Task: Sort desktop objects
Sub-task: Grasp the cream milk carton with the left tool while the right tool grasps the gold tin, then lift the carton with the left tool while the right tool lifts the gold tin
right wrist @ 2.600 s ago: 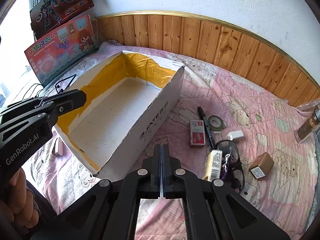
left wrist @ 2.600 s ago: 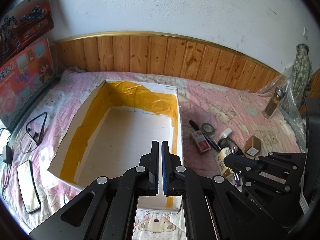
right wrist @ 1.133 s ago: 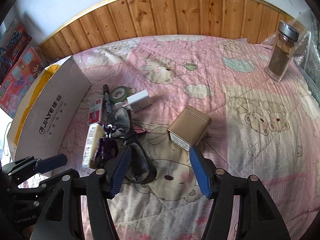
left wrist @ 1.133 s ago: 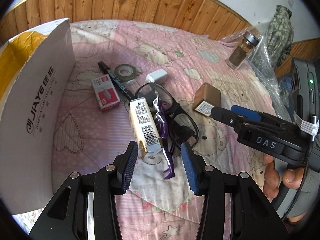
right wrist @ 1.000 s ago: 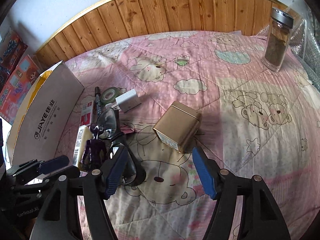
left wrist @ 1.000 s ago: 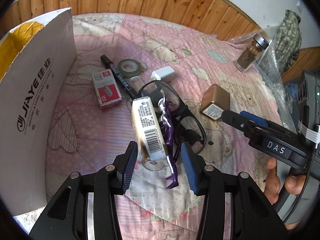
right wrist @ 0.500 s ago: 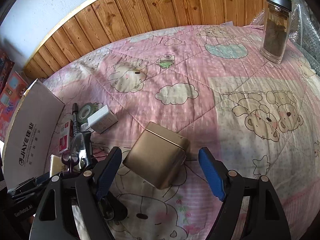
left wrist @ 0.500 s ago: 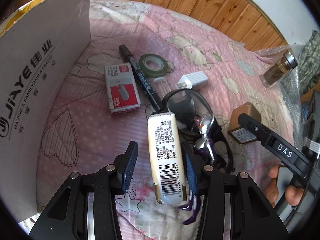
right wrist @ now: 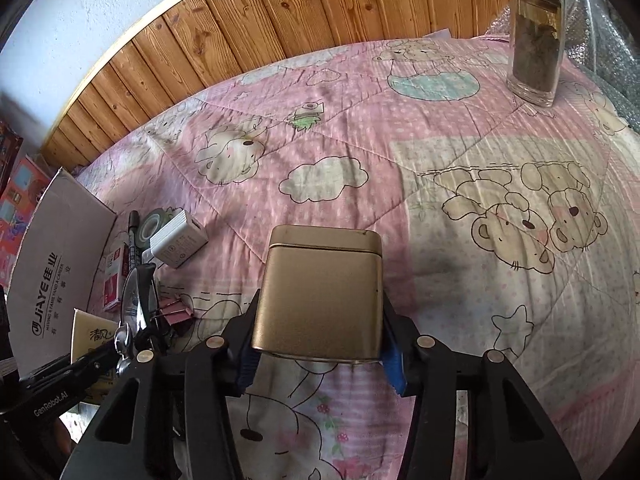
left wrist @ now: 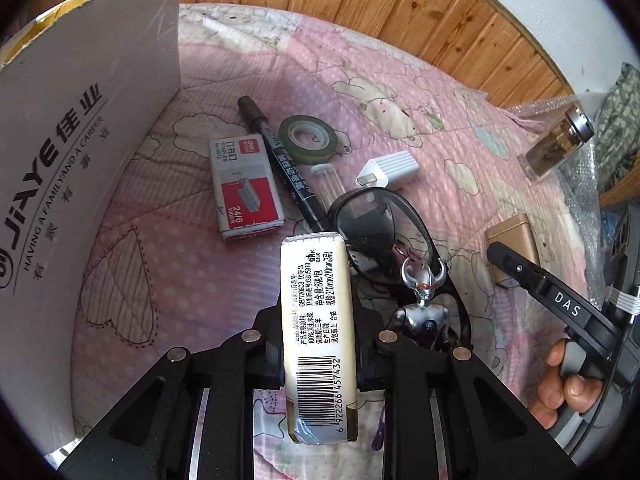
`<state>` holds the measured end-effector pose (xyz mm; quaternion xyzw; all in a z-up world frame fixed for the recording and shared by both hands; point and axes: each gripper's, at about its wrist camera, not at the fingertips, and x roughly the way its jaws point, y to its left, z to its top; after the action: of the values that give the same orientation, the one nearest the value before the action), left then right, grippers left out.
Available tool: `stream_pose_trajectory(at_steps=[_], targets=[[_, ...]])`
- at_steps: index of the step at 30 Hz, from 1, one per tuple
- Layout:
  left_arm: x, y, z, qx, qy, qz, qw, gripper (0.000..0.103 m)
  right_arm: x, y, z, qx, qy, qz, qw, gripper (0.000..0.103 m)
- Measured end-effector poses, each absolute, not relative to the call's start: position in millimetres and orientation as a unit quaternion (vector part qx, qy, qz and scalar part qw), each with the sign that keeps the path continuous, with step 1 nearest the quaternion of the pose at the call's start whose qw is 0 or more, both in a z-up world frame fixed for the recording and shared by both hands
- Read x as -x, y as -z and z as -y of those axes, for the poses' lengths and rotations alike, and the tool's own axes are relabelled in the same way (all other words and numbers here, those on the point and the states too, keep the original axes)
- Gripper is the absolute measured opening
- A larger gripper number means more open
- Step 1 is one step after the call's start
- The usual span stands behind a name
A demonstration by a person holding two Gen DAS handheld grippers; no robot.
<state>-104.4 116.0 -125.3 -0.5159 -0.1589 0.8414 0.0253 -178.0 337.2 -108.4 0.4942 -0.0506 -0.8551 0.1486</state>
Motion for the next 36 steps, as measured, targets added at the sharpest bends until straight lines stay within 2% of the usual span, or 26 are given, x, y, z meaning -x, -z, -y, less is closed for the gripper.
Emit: stream_pose_trajectory(at_steps=[15, 36], targets=[[66, 79, -88, 0.480, -0.865, 0.149, 0.004, 0.023, 128, 74, -316, -0.467, 0.869, 0.001, 0.166, 0.051], [25, 39, -59, 0.434, -0.880, 0.189, 0.020, 0.023, 39, 31, -263, -0.448, 0.873, -0.025, 0.192, 0.051]])
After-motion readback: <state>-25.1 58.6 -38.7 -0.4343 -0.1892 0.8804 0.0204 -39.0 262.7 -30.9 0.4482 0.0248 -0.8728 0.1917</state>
